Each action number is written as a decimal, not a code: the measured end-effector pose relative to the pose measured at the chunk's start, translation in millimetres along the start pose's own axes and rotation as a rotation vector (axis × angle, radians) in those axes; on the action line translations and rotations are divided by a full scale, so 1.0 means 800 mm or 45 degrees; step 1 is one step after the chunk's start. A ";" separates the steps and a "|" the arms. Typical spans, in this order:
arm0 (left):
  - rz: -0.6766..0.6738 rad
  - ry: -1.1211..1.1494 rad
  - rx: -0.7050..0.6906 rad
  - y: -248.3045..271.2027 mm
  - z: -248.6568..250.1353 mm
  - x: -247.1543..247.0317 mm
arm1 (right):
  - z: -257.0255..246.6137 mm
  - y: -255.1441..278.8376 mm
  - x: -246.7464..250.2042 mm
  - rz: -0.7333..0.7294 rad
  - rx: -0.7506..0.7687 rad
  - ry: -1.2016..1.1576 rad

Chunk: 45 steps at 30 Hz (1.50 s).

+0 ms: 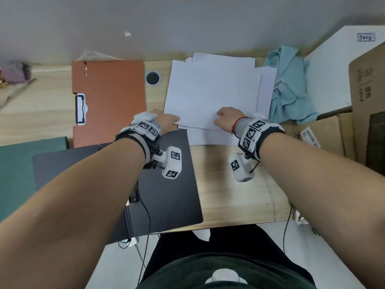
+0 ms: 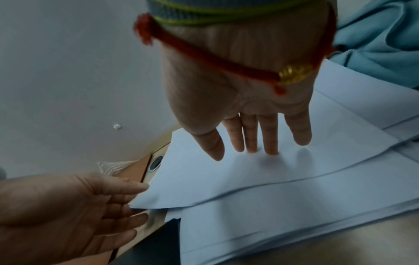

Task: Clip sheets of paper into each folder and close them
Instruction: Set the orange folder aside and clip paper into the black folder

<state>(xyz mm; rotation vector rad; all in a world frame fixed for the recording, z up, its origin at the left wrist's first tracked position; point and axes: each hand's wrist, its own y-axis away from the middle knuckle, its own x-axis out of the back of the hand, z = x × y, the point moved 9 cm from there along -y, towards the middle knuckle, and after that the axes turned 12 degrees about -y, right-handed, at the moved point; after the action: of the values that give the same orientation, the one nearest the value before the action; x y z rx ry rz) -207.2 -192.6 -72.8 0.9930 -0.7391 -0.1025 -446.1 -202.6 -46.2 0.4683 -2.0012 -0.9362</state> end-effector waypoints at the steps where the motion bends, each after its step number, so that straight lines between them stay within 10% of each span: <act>1: 0.032 0.068 -0.011 0.000 0.006 0.002 | 0.001 -0.003 0.004 -0.005 -0.005 0.003; 9: -0.222 0.436 -0.143 0.030 0.059 -0.025 | -0.001 -0.009 0.009 0.011 -0.008 0.026; 23: 0.260 -0.364 -0.888 0.157 0.100 0.160 | -0.025 0.042 0.092 0.572 0.281 -0.784; 27: 0.474 -0.579 -0.956 0.195 0.078 0.207 | -0.089 0.075 0.078 0.414 0.520 -0.777; 34: 0.362 0.358 -1.070 0.218 0.020 0.271 | -0.155 0.126 0.020 0.183 0.664 -1.215; 45: 0.459 0.463 -0.656 0.193 -0.087 0.222 | -0.165 0.161 -0.032 0.074 0.690 -1.331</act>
<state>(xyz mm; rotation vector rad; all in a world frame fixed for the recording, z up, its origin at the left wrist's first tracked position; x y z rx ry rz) -68.1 -126.8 118.6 0.3616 -0.5069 0.1911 -319.7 -161.0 84.7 0.1923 -3.2317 -0.6200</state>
